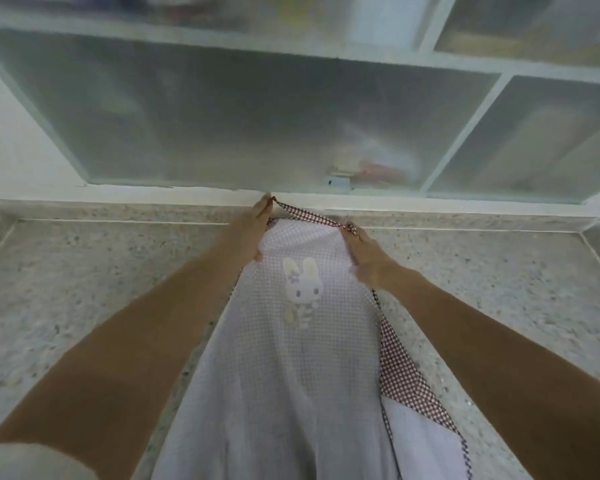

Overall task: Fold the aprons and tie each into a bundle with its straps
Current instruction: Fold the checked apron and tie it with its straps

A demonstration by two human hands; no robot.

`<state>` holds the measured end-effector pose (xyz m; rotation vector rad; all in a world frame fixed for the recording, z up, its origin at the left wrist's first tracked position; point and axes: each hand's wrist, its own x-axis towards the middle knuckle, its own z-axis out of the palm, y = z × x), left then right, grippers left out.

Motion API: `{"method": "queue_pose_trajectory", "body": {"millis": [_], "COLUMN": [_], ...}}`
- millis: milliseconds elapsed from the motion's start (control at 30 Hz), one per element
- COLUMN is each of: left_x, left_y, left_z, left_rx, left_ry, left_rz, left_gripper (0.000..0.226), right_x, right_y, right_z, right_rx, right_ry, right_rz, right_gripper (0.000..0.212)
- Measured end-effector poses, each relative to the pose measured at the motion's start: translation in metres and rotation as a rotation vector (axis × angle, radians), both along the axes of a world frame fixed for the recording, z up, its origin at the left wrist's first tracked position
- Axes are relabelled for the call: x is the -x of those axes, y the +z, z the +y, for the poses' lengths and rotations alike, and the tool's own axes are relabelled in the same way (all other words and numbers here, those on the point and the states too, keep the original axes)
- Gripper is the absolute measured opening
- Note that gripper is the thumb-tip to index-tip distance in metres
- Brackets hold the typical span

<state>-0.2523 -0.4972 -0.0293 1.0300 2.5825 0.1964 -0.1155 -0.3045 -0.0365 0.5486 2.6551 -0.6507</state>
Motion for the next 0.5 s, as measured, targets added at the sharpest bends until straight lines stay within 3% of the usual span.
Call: {"method": "queue_pose_trajectory", "body": {"millis": [100,200,267,333,433,500], "left_x": [0.016,0.016,-0.001,-0.025,-0.062,-0.079], "left_y": [-0.034,-0.057,-0.06,-0.059,-0.065,-0.071], "left_z": [0.007,0.009,0.011,0.015,0.025,0.034], "left_rx": [0.05,0.022,0.083,0.068,0.033,0.116], "left_ry": [-0.029,0.109,0.174,0.104,-0.193,-0.242], "left_rz": [0.038,0.028,0.173,0.266,0.036,-0.172], "left_gripper": [0.112,0.116,0.105,0.084,0.067,0.083], "right_x": [0.013,0.015,0.009,-0.002,-0.024,-0.039], "right_y": [-0.027,-0.047,-0.055,-0.057,-0.057,-0.059], "right_z": [0.005,0.001,-0.006,-0.013,-0.016,-0.016], "right_rx": [0.017,-0.084,-0.14,-0.167,-0.081,-0.052], "right_ry": [-0.089,-0.146,-0.152,-0.13,-0.281,-0.362], "right_rz": [0.047,0.002,0.002,0.043,0.086,0.044], "right_gripper": [0.073,0.087,0.089,0.084,0.06,0.044]}}
